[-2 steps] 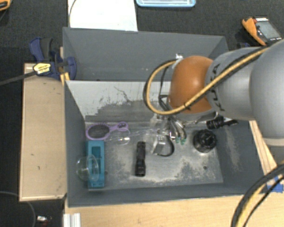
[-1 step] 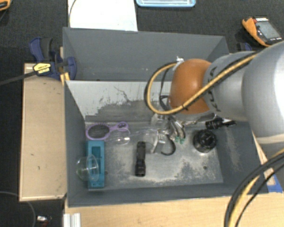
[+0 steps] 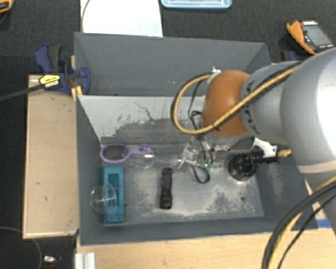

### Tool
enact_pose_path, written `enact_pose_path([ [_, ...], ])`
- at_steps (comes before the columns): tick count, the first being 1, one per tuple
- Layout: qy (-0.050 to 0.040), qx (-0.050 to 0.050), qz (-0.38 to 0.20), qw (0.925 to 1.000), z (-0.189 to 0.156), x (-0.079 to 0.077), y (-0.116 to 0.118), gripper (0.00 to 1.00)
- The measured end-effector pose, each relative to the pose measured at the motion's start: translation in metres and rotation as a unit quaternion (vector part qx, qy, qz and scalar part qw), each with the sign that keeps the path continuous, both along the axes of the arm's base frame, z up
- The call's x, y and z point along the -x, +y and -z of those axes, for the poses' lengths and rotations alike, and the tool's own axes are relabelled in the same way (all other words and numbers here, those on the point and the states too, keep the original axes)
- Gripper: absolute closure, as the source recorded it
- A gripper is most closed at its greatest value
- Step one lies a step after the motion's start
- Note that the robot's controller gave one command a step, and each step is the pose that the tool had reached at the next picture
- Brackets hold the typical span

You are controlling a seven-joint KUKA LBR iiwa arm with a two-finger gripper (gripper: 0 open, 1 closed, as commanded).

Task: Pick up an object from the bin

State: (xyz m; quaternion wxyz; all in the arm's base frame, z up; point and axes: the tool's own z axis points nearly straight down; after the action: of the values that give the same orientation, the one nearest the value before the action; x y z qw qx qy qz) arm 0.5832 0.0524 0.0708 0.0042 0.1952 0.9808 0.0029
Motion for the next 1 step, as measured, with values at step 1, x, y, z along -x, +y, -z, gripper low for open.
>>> enact_pose_path([
  [1, 0.0000, 0.000, 0.000, 1.0000, 0.0000, 0.0000, 0.0000, 1.00],
])
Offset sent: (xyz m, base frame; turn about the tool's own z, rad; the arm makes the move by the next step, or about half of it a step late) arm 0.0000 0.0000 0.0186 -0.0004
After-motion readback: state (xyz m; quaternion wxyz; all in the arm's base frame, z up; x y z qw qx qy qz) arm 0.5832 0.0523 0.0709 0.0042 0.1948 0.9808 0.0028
